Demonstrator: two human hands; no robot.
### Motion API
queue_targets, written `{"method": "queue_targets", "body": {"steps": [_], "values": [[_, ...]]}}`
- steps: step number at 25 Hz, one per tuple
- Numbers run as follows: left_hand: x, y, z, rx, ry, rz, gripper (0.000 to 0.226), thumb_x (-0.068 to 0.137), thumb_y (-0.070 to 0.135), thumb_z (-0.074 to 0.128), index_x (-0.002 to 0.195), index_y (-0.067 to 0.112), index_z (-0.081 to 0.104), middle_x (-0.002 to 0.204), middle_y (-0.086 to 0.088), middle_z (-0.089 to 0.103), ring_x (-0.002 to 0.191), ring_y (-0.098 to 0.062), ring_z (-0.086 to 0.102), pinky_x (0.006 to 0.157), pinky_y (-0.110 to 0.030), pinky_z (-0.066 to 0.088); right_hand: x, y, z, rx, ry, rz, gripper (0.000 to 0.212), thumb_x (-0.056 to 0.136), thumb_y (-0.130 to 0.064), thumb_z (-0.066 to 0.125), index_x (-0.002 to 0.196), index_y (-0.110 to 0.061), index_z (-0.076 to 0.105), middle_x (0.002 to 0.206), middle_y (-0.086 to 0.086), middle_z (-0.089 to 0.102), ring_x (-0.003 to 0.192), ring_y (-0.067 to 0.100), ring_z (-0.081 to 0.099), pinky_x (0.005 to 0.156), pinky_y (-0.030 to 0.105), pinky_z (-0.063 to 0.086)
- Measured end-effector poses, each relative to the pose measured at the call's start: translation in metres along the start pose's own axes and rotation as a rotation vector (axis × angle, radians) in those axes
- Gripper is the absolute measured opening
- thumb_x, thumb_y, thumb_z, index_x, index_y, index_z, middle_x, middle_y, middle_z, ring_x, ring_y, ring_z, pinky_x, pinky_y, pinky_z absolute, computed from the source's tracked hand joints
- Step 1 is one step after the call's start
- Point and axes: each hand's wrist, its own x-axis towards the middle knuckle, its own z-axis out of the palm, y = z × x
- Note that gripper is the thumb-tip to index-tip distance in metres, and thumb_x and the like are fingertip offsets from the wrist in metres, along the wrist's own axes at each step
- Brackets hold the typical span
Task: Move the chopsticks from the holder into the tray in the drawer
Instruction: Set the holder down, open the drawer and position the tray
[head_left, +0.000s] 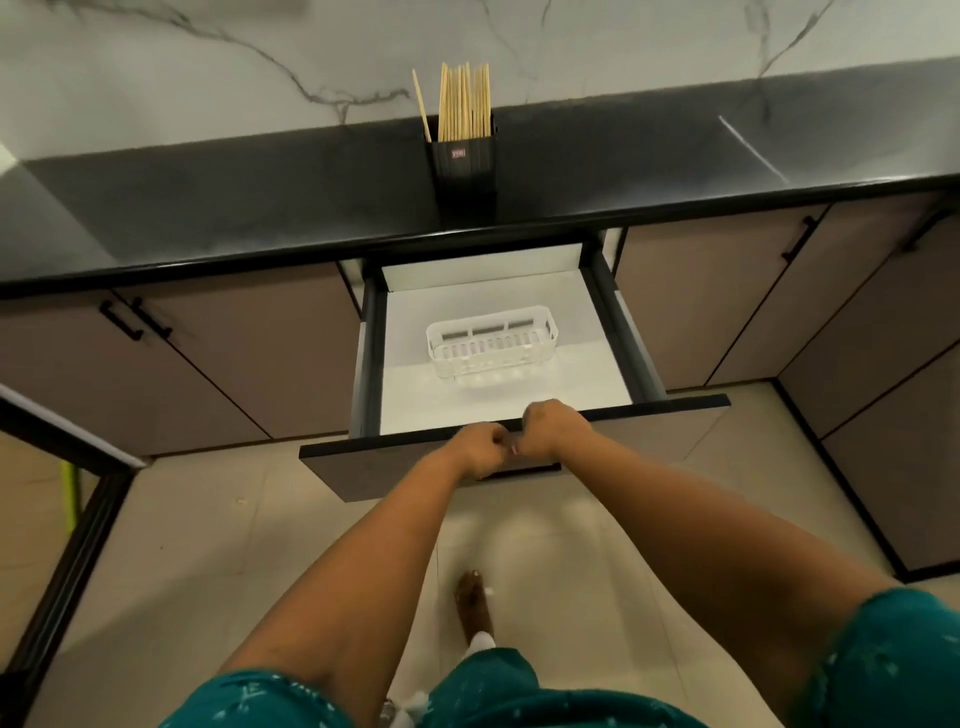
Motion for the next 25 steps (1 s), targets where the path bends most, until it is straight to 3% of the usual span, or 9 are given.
{"method": "queue_targets", "body": {"steps": [2,5,9,14,16,18,20,22,25], "values": [[0.002,0.019,-0.029,-0.07,0.096,0.023,0.019,0.088,0.012,0.051,0.099,0.011,0.066,0.097,-0.004,0.063,0.088,-0.02,0.058,0.076,-0.029,0.044,0.007,-0.01,-0.032,0.095,0.041,-0.026,0.033,0.086,-0.04,0.056,0.076,-0.009,0.058,0.092,0.009,0.065,0.081,0.024,0.058,0.069,0.031,0.047],[0.009,0.045,-0.067,-0.284,0.225,0.06,0.02,0.09,0.008,0.045,0.094,0.008,0.065,0.09,-0.003,0.067,0.087,-0.02,0.064,0.074,-0.028,0.047,0.021,-0.017,-0.071,0.271,0.157,-0.063,0.039,0.093,-0.04,0.046,0.08,-0.009,0.065,0.09,0.009,0.071,0.084,0.024,0.063,0.078,0.033,0.051],[0.035,0.055,-0.105,-0.539,0.31,0.075,0.036,0.097,0.038,0.043,0.095,0.012,0.067,0.089,0.001,0.072,0.085,-0.018,0.066,0.076,-0.029,0.049,0.052,-0.015,-0.107,0.535,0.275,-0.036,0.049,0.099,-0.045,0.039,0.077,-0.012,0.069,0.08,0.005,0.072,0.083,0.021,0.066,0.079,0.032,0.048],[0.098,0.01,-0.132,-0.628,0.38,-0.091,0.049,0.095,0.054,0.037,0.117,0.014,0.056,0.126,-0.008,0.061,0.114,-0.025,0.056,0.1,-0.042,0.043,0.133,0.017,-0.115,0.67,0.306,0.123,0.026,0.098,-0.014,0.041,0.107,-0.008,0.065,0.114,0.014,0.065,0.099,0.027,0.061,0.076,0.03,0.047],[0.116,-0.012,-0.133,-0.624,0.452,-0.2,0.062,0.095,0.058,0.031,0.14,0.016,0.037,0.146,-0.011,0.043,0.13,-0.032,0.043,0.106,-0.045,0.034,0.158,0.031,-0.108,0.658,0.286,0.209,0.032,0.096,-0.009,0.041,0.122,-0.01,0.058,0.124,0.016,0.059,0.107,0.032,0.058,0.081,0.033,0.049],[0.141,-0.035,-0.128,-0.635,0.505,-0.335,0.07,0.094,0.06,0.028,0.149,0.018,0.018,0.153,-0.012,0.032,0.138,-0.035,0.032,0.11,-0.047,0.029,0.188,0.045,-0.092,0.619,0.244,0.298,0.039,0.096,-0.01,0.043,0.135,-0.009,0.048,0.135,0.017,0.052,0.118,0.035,0.053,0.091,0.036,0.045],[0.159,-0.059,-0.115,-0.674,0.441,-0.469,0.073,0.094,0.061,0.026,0.151,0.017,0.013,0.156,-0.011,0.025,0.141,-0.035,0.027,0.111,-0.048,0.026,0.205,0.056,-0.066,0.601,0.182,0.366,0.042,0.098,-0.012,0.042,0.139,-0.006,0.042,0.14,0.018,0.047,0.125,0.036,0.048,0.1,0.038,0.041],[0.171,-0.076,-0.104,-0.717,0.325,-0.536,0.067,0.096,0.056,0.025,0.15,0.017,0.016,0.156,-0.011,0.025,0.139,-0.034,0.029,0.11,-0.047,0.027,0.217,0.064,-0.046,0.586,0.152,0.389,0.036,0.099,-0.014,0.04,0.133,-0.002,0.046,0.134,0.021,0.052,0.119,0.037,0.052,0.096,0.038,0.042],[0.183,-0.092,-0.09,-0.64,0.294,-0.43,0.05,0.1,0.03,0.035,0.148,0.018,0.027,0.151,-0.008,0.037,0.134,-0.031,0.038,0.109,-0.04,0.033,0.224,0.074,-0.025,0.605,0.187,0.409,0.029,0.1,-0.017,0.041,0.119,-0.001,0.055,0.12,0.021,0.059,0.103,0.035,0.058,0.082,0.035,0.043]]}}
